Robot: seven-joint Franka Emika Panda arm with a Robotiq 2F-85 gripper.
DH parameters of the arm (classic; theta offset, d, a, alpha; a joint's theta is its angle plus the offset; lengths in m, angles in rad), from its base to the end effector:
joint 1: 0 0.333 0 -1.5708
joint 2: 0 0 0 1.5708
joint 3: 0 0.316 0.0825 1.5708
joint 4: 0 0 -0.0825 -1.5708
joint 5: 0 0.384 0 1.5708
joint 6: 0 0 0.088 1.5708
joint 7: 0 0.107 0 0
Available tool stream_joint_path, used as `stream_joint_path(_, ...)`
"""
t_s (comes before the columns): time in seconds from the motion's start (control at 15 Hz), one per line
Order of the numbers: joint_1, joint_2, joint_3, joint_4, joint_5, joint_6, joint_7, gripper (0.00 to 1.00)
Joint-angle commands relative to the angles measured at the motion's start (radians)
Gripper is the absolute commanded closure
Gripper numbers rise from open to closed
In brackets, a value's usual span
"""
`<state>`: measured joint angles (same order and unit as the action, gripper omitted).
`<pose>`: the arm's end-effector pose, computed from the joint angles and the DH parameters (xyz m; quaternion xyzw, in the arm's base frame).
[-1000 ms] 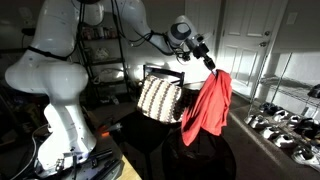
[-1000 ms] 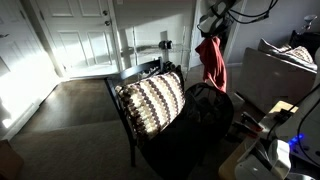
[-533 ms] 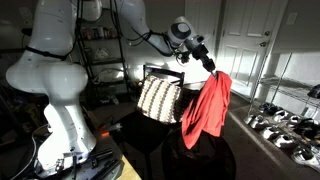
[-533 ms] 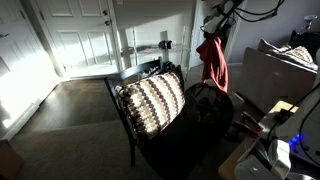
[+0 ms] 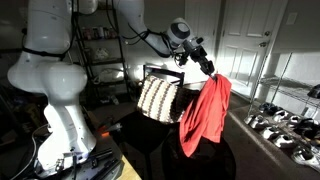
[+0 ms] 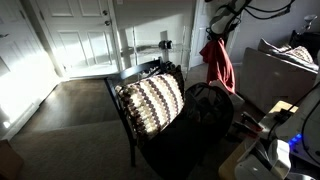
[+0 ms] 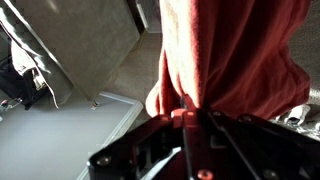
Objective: Put the red shirt in the laundry basket
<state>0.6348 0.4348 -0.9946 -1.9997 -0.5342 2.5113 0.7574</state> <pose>0.5946 -0.1786 0.3584 0.8882 -0.2825 0.1654 0.3225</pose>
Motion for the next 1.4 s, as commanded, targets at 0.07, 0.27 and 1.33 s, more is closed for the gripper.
stream_joint_path(0.07, -0.073, -0.149, 0.105, -0.063, -0.135, -0.02, -0.013, 0.98)
stream_joint_path(0.27, -0.158, -0.192, 0.202, -0.073, -0.215, -0.03, 0.027, 0.69)
stream_joint_path(1.33, -0.607, -0.226, 0.679, -0.048, -0.32, -0.049, 0.063, 0.0)
